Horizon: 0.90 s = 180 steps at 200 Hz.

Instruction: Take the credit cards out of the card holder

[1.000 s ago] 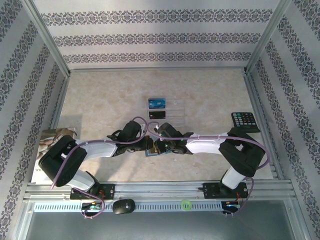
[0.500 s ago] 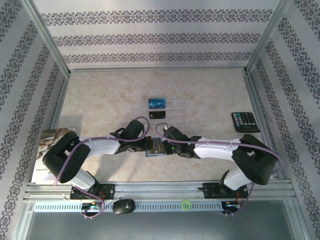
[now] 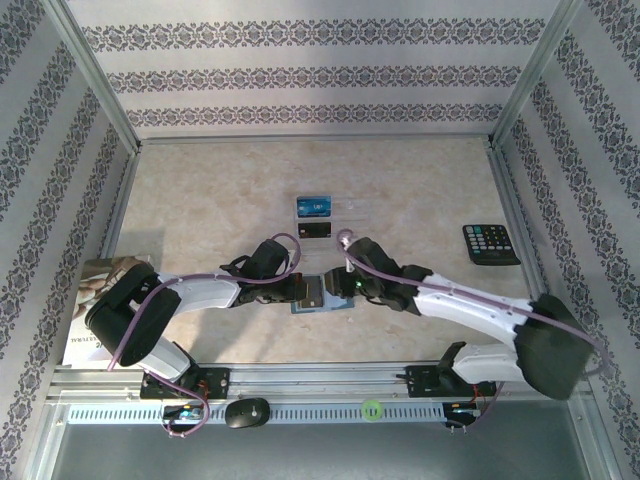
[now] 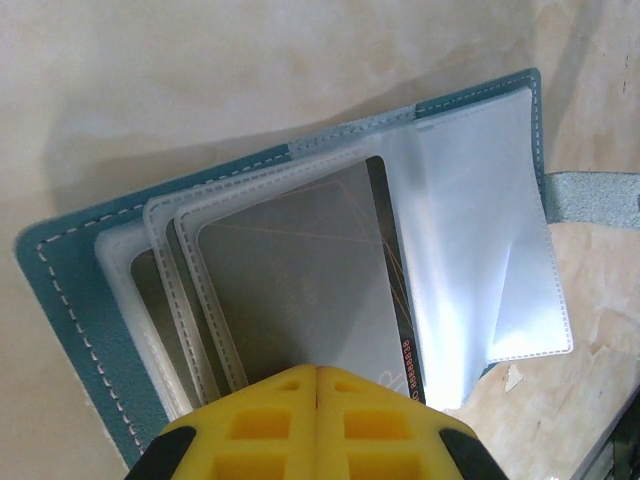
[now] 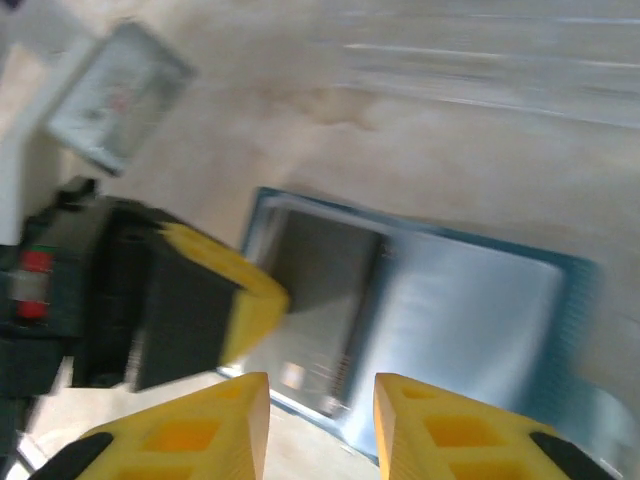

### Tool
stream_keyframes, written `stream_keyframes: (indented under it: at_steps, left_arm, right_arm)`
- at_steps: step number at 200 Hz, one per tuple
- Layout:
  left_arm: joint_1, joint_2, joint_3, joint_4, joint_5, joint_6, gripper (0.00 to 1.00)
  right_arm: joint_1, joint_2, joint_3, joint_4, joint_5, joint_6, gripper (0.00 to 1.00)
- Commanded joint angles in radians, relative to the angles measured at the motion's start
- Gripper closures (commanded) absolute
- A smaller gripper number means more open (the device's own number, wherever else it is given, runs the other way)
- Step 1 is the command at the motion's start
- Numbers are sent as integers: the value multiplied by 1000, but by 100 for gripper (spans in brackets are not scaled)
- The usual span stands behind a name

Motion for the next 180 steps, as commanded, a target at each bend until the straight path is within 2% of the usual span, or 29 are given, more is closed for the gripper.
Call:
stream_keyframes:
  at_steps: [1,29,67,93,132,155,180]
  left_arm:
    - [-9,3,-7,-65,-15,25,100]
    - [-6,-5,-11,-67,-19,27,100]
    - [0,5,-15,-53,-10,29,100]
    - [7,13,-18,-51,-3,34,100]
    - [11,-45,0,-58,7,55,100]
    - [10,-121,12,-58,8,64,100]
    - [10,-166,8,-49,1,75,96]
  right_arm:
    - [-13,102,42,54,-197,2,74]
    - [-63,214,42,86,-253,62,77]
    - [-116,264,-43,53,-157,110,84]
    - [-139,207,-81,-17,-53,126,86]
    - [-101,1,-65,-57,27,89,82]
    - [-95,-71,-28,-39,-22,52,77]
    - [-107,-8,34,-12,-168,44,77]
